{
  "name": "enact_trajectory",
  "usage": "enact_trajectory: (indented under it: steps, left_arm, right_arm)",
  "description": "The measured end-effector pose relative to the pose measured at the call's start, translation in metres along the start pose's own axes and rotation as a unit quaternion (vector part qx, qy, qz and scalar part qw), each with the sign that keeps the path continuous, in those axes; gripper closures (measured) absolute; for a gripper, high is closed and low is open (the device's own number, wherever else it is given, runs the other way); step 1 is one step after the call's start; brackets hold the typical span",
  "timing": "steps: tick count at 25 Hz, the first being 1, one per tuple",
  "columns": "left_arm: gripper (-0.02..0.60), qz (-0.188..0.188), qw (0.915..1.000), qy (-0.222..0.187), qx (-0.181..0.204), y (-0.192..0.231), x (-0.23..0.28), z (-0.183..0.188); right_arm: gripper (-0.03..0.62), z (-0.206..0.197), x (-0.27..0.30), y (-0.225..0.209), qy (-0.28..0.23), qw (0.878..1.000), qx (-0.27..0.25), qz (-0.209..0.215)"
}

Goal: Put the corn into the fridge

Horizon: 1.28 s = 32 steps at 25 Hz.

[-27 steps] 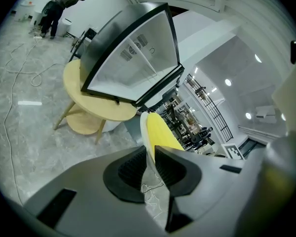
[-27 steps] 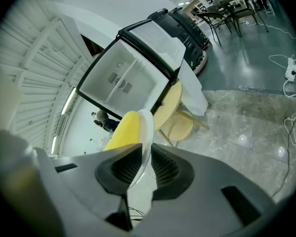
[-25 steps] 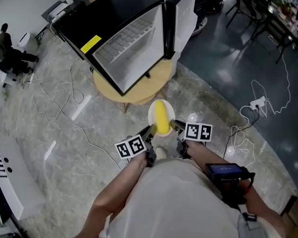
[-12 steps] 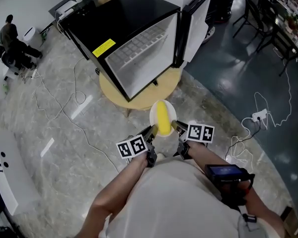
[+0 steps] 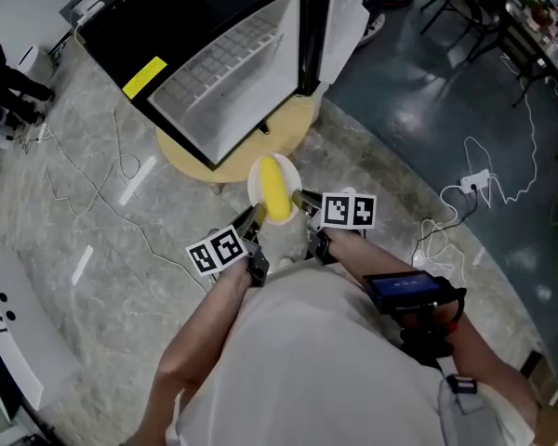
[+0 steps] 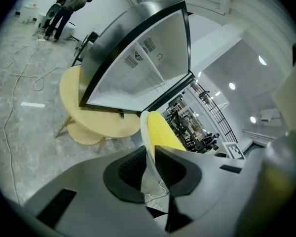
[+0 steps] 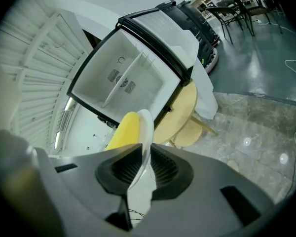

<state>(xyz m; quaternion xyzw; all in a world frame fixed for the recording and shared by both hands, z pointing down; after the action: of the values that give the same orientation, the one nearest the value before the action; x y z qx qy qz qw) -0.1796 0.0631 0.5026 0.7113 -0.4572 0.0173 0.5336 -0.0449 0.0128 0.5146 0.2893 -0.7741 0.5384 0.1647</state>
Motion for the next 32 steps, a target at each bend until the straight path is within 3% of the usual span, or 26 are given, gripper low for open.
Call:
enact_trajectory:
  steps: [32]
  left_arm:
    - [0.52,0.059,0.9948,-0.053,-0.064,0.005,0.096,0.069]
  right_arm:
    - [0.542,0.124,0.044,-0.049,0.097,0.993,-0.053,0.038]
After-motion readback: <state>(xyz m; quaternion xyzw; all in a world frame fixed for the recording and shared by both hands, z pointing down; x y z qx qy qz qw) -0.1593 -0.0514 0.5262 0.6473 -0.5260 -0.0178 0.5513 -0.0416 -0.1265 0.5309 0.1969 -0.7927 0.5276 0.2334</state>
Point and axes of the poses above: the fingertips, and each gripper's own axes: x forward along the fingers, y to its left, z out of its top, the point moved 3 cm from there along -x, backward along the fingers, and after that the axes turned 10 degrees about y, right-handed, at the moved point
